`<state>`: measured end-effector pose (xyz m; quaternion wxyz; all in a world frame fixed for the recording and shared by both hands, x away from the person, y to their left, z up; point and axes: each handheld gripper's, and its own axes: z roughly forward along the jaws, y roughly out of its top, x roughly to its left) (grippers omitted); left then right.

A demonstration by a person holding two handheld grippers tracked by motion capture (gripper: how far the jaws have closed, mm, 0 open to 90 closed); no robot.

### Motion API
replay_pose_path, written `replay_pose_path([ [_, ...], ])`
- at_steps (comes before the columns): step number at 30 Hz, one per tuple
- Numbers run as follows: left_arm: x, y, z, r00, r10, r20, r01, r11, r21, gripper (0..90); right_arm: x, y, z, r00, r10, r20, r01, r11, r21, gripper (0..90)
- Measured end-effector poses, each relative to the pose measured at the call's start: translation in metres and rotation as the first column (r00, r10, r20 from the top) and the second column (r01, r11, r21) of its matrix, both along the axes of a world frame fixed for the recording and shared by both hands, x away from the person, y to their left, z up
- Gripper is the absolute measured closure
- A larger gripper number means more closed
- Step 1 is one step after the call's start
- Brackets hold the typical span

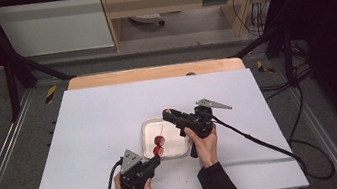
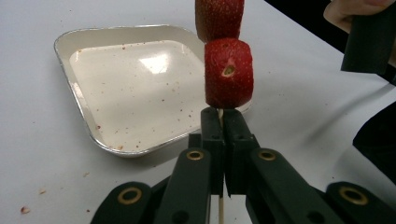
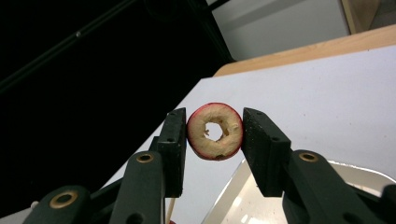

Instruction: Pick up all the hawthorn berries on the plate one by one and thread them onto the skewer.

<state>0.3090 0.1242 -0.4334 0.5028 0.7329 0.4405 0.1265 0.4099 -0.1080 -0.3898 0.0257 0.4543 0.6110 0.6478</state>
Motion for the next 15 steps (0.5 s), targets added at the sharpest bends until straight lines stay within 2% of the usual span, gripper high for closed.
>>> replay_pose_path([
  [8,0.001,-0.008,0.001,0.9997,0.023,0.007,-0.023,0.9991,-0.035,88.4,-0.003,0.003,0.0,0.9991,-0.03,0.029,0.028,0.997,0.077,61.8],
  [15,0.002,-0.014,0.003,0.9994,0.033,0.014,-0.032,0.998,-0.054,88.4,-0.006,0.004,0.0,0.998,-0.036,0.052,0.029,0.992,0.119,61.8],
])
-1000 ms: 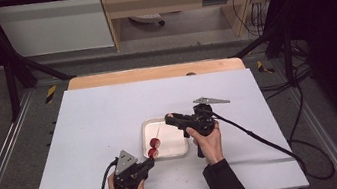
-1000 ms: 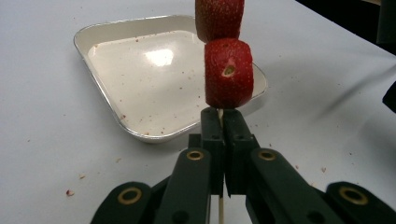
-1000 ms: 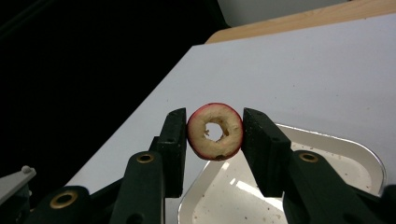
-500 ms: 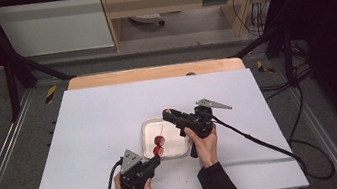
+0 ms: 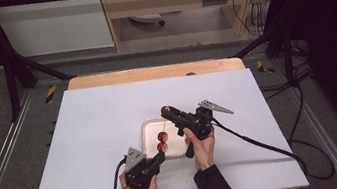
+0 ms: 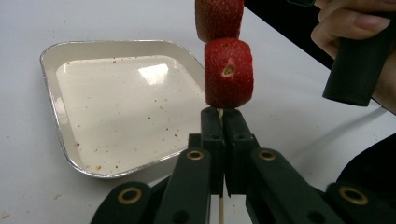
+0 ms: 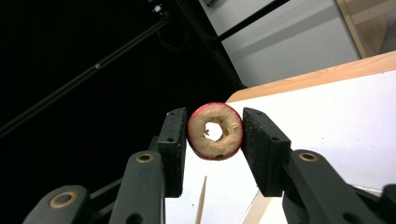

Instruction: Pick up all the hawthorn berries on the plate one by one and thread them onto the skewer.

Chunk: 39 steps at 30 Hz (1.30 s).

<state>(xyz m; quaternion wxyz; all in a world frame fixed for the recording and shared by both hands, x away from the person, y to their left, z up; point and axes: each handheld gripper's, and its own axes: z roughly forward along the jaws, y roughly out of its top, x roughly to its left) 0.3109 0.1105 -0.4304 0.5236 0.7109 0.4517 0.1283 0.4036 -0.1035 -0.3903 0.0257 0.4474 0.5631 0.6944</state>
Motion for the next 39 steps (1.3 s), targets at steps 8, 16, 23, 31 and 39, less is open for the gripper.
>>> replay_pose_path([
  [8,0.0007,-0.0014,0.0013,1.0,0.003,0.004,-0.003,0.9999,-0.015,88.4,-0.0035,0.0021,-0.0024,0.9997,-0.006,0.025,0.006,1.0,0.024,61.8],
  [16,0.001,-0.0018,0.0016,1.0,0.002,0.005,-0.002,0.9998,-0.021,88.4,-0.0045,0.003,-0.0036,0.9996,0.0,0.027,-0.001,1.0,0.024,61.8],
  [23,0.001,-0.0011,0.002,0.9999,0.005,0.009,-0.005,0.9997,-0.025,88.4,-0.0047,0.0035,-0.0045,0.9997,0.01,0.023,-0.01,1.0,0.022,61.9],
  [31,0.0021,-0.0011,0.0016,1.0,0.003,0.001,-0.003,0.9996,-0.029,88.4,-0.0057,0.0043,-0.0054,0.9997,0.016,0.017,-0.017,1.0,0.024,61.8],
  [39,0.0028,-0.0013,0.0019,0.9999,0.015,0.001,-0.015,0.9992,-0.037,88.4,-0.0077,0.006,-0.0079,0.9996,0.025,0.012,-0.025,0.999,0.02,61.9],
])
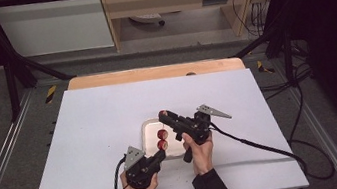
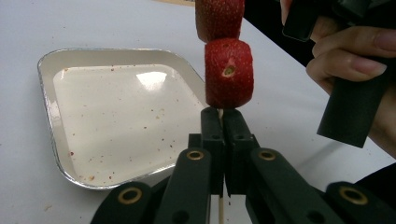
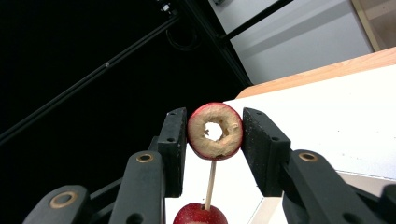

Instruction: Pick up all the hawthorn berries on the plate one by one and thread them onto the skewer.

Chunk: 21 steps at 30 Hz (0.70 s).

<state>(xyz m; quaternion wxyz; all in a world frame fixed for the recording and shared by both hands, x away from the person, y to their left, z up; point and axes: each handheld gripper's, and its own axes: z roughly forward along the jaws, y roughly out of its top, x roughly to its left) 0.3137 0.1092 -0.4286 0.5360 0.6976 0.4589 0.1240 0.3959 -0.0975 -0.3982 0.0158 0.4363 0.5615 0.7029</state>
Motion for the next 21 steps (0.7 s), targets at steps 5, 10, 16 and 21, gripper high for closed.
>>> replay_pose_path([
  [5,-0.0006,-0.0019,-0.0006,1.0,0.005,0.005,-0.005,1.0,-0.005,88.5,-0.002,0.0004,0.0,1.0,-0.001,-0.002,0.001,1.0,0.001,61.9],
  [10,-0.0012,-0.0021,-0.0005,0.9998,0.021,0.007,-0.021,0.9995,-0.023,88.5,-0.0044,0.0008,0.0,1.0,-0.006,0.006,0.006,1.0,0.006,61.9],
  [16,-0.0013,-0.0014,0.0017,0.999,0.04,0.02,-0.04,0.9985,-0.038,88.6,-0.0062,0.0024,-0.0016,1.0,-0.003,-0.002,0.003,1.0,0.017,62.0],
  [21,-0.0004,-0.0027,0.0008,0.9992,0.033,0.021,-0.032,0.9982,-0.05,88.6,-0.0075,0.0018,-0.0006,1.0,-0.003,-0.009,0.003,1.0,0.014,62.0],
])
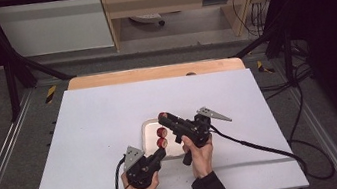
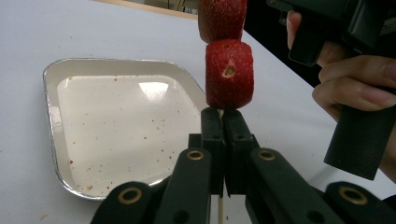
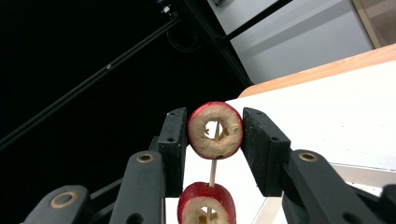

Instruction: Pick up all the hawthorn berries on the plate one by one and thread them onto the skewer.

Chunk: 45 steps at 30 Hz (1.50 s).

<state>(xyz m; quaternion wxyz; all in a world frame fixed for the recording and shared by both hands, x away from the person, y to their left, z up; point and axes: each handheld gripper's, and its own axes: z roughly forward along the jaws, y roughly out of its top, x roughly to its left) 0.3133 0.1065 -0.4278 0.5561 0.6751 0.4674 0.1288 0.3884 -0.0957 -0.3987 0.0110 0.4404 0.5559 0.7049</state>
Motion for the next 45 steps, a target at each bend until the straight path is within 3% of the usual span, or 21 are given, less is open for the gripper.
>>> replay_pose_path([
  [3,-0.001,0.001,-0.001,0.9999,-0.003,0.01,0.003,0.9999,-0.011,88.6,0.0,-0.001,0.001,1.0,0.004,-0.007,-0.004,1.0,-0.006,62.0],
  [5,-0.001,0.003,0.001,0.9997,0.004,0.024,-0.003,0.9994,-0.035,88.6,0.0,-0.001,0.001,0.9997,0.016,-0.02,-0.017,0.999,-0.038,62.1],
  [16,0.003,0.005,0.001,0.9999,0.001,0.017,-0.001,1.0,-0.004,88.6,0.0,-0.001,-0.002,0.9992,0.037,-0.017,-0.038,0.997,-0.061,60.3],
  [25,0.005,0.015,0.001,0.9999,-0.007,0.012,0.006,0.9993,0.037,88.5,0.001,-0.014,0.01,0.9989,0.046,-0.009,-0.047,0.978,-0.201,33.3],
  [28,0.006,0.019,0.001,0.9998,-0.014,0.012,0.013,0.9982,0.058,88.5,0.003,-0.021,0.013,0.998,0.059,-0.022,-0.062,0.961,-0.268,24.9],
  [32,0.008,0.026,0.0,0.9997,-0.023,0.009,0.022,0.9968,0.076,88.5,0.007,-0.03,0.013,0.9927,0.108,-0.054,-0.12,0.914,-0.387,15.5],
  [34,0.008,0.029,0.001,0.9996,-0.025,0.01,0.024,0.9959,0.087,88.5,0.008,-0.037,0.01,0.9892,0.122,-0.081,-0.145,0.895,-0.422,12.4],
  [40,0.01,0.038,0.005,0.9989,-0.046,0.006,0.045,0.9917,0.12,88.5,0.01,-0.056,0.006,0.9909,0.114,-0.072,-0.135,0.864,-0.485,5.9],
  [43,0.011,0.041,0.008,0.9983,-0.058,0.011,0.055,0.9872,0.15,88.5,0.009,-0.068,0.003,0.9908,0.117,-0.067,-0.135,0.831,-0.539,4.7],
  [45,0.012,0.043,0.01,0.9979,-0.063,0.011,0.061,0.9845,0.165,88.4,0.006,-0.075,0.001,0.99,0.12,-0.074,-0.141,0.818,-0.558,3.7],
])
